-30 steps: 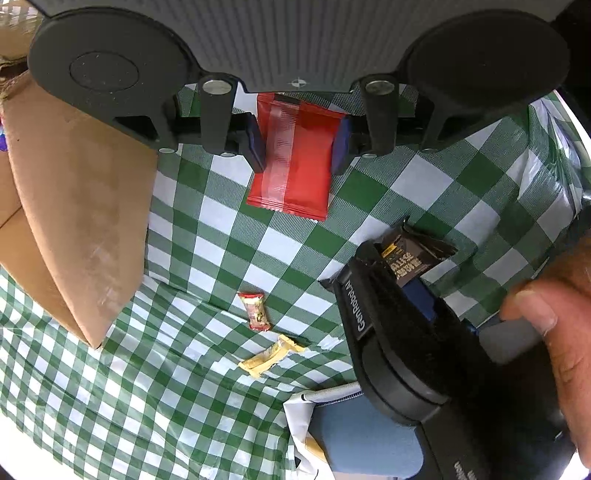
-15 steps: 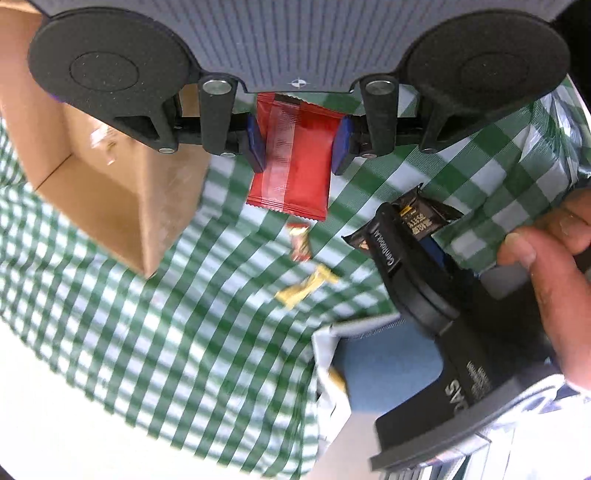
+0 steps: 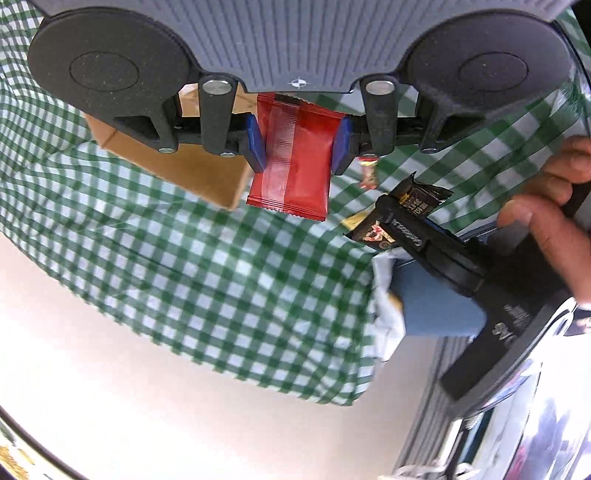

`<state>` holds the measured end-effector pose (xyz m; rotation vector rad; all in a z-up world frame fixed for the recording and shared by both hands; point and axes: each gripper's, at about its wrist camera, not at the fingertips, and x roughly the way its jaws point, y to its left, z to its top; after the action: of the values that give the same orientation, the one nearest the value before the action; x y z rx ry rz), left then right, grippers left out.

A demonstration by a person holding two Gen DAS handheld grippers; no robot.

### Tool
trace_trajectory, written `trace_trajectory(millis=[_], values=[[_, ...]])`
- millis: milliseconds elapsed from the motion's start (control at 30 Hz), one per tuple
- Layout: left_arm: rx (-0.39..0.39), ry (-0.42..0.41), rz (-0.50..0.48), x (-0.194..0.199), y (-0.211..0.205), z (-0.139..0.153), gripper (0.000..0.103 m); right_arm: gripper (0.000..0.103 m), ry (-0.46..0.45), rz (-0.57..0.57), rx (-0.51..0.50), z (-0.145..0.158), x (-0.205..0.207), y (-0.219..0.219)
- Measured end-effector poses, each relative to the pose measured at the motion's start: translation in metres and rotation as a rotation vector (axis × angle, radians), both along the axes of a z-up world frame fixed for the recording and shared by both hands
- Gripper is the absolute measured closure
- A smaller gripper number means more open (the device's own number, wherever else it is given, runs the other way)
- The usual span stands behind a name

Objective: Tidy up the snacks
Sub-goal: 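Carry the cracker bar and red chip bag over the box with both tools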

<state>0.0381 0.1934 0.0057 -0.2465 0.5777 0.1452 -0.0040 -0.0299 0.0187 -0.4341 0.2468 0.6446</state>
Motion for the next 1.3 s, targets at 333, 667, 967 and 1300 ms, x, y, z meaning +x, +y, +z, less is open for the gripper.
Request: trace_trajectory(millis=[333,667,967,1300], values=[[-0.032,-0.146,-0.090,0.014,-0.045,0.016,0.060,0.062,-0.014,-0.114,0.058,0.012,0.020,-0.043],[-0.044,-0.220,-0.204,0.036,-0.095,0.019,0.060,0.062,-0.002,-0.295,0.084,0.006,0.045,-0.094],[-0.032,-0.238,-0.302,0.047,-0.133,0.015,0.060,0.062,0.016,-0.421,0.141,0.003,0.062,-0.124],[-0.022,-0.254,-0.342,0.048,-0.146,0.012,0.060,0.062,0.015,-0.436,0.165,0.004,0.067,-0.128]])
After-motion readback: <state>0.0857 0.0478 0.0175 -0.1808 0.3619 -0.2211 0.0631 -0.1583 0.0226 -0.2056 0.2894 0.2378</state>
